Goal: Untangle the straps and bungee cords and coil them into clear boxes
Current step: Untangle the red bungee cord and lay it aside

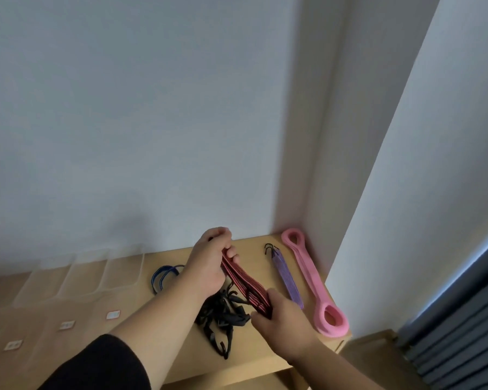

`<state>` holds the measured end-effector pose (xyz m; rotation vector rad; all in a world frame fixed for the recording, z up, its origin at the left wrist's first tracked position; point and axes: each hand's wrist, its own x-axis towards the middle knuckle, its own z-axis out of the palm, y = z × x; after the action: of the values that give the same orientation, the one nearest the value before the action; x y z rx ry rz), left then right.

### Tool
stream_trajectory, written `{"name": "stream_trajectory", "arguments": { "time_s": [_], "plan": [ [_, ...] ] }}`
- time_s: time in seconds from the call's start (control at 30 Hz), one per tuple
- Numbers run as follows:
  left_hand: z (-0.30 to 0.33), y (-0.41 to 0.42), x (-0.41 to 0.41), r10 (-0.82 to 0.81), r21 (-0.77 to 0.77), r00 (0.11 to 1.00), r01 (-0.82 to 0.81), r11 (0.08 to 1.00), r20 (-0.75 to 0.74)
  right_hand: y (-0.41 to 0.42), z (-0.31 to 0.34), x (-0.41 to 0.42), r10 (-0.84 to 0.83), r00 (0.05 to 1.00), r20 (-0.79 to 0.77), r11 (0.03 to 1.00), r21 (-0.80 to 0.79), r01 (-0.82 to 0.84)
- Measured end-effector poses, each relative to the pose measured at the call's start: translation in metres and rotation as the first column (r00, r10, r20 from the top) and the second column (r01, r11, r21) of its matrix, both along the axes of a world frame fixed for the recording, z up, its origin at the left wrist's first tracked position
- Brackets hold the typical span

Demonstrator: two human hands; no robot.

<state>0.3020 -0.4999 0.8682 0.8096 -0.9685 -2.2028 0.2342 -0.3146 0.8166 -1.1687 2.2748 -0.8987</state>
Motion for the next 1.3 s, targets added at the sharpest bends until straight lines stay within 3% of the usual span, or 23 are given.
{"name": "stream_trajectory", "arguments": {
  "time_s": [0.1, 0.2, 0.27, 0.3, 0.43, 0.5, 0.6, 0.77, 0.83, 0.97, 1.3],
  "plan": [
    [-0.008, -0.023, -0.003, -0.232, -0.112, 0.926, 0.275, 0.955, 0.299, -0.008, -0.009, -0.009, -0.05, 0.995, -0.085, 0.998, 0.038, 0.053],
    [-0.02, -0.056, -0.004, -0.403, -0.15, 0.637, 0.634, 0.759, 0.657, -0.017, -0.014, -0.023, -0.061, 0.987, -0.151, 0.99, 0.115, 0.079],
    [-0.027, -0.077, -0.009, -0.431, -0.113, 0.476, 0.761, 0.639, 0.766, -0.026, -0.017, -0.031, -0.073, 0.982, -0.177, 0.98, 0.171, 0.103],
    [-0.031, -0.086, -0.015, -0.425, -0.116, 0.447, 0.784, 0.61, 0.787, -0.03, -0.018, -0.034, -0.075, 0.98, -0.185, 0.973, 0.202, 0.112],
    [-0.046, -0.112, -0.046, -0.49, -0.188, 0.497, 0.813, 0.551, 0.716, -0.045, -0.026, -0.041, -0.105, 0.982, -0.16, 0.94, 0.306, 0.15],
    [-0.051, -0.122, -0.067, -0.481, -0.263, 0.479, 0.854, 0.449, 0.734, -0.051, -0.028, -0.047, -0.148, 0.976, -0.157, 0.923, 0.331, 0.194],
    [-0.058, -0.13, -0.103, -0.424, -0.354, 0.448, 0.891, 0.285, 0.787, -0.056, -0.035, -0.056, -0.221, 0.961, -0.163, 0.898, 0.35, 0.266],
    [-0.076, -0.129, -0.156, -0.233, -0.44, 0.465, 0.885, 0.153, 0.854, -0.061, -0.056, -0.075, -0.251, 0.956, -0.152, 0.87, 0.398, 0.292],
    [-0.084, -0.126, -0.176, -0.187, -0.458, 0.478, 0.877, 0.143, 0.858, -0.064, -0.065, -0.087, -0.267, 0.953, -0.141, 0.858, 0.416, 0.302],
    [-0.102, -0.126, -0.212, -0.133, -0.498, 0.533, 0.837, 0.225, 0.836, -0.066, -0.088, -0.116, -0.273, 0.957, -0.1, 0.852, 0.437, 0.289],
    [-0.166, -0.136, -0.264, -0.085, -0.405, 0.468, 0.831, 0.38, 0.88, -0.069, -0.135, -0.162, -0.235, 0.963, -0.132, 0.838, 0.475, 0.269]
  ]
}}
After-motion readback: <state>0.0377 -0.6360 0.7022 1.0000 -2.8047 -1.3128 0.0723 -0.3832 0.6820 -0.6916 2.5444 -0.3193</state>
